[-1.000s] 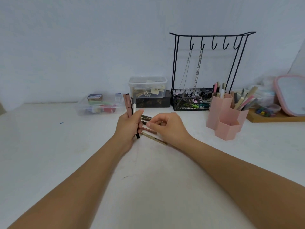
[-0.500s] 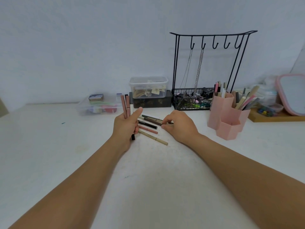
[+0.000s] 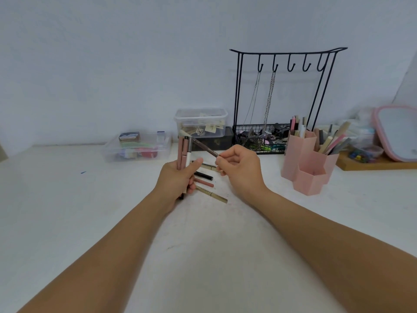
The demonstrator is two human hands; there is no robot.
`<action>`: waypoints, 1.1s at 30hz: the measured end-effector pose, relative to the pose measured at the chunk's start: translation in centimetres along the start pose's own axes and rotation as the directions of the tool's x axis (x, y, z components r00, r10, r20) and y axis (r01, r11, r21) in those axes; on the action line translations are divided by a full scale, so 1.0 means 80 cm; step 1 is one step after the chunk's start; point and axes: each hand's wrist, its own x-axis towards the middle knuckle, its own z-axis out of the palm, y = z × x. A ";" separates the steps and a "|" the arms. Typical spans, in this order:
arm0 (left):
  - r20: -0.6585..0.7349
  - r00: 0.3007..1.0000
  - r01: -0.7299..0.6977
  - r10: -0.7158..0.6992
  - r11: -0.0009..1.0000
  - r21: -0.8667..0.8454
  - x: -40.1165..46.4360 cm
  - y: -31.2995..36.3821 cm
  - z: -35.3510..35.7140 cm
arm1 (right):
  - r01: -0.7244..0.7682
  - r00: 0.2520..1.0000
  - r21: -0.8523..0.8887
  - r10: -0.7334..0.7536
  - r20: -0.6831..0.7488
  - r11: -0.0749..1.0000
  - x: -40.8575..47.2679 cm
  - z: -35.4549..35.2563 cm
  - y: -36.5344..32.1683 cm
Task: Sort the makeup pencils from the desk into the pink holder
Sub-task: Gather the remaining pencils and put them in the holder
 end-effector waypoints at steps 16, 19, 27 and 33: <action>-0.015 1.000 -0.027 0.022 0.918 -0.396 -0.017 0.021 0.013 | -0.545 0.837 0.587 0.348 0.423 0.598 -0.028 0.024 -0.032; -0.026 0.999 -0.046 0.039 0.925 -0.378 -0.018 0.019 0.015 | -0.543 0.828 0.507 0.326 0.455 0.670 -0.035 0.031 -0.033; -0.099 0.995 -0.036 0.011 0.965 -0.259 -0.009 0.013 0.013 | -0.410 0.871 0.273 0.286 0.399 0.870 -0.036 0.028 -0.037; -0.098 0.995 -0.002 -0.023 0.969 -0.248 -0.006 0.016 0.005 | 0.051 0.997 -0.311 -0.030 0.071 0.949 0.002 -0.012 -0.012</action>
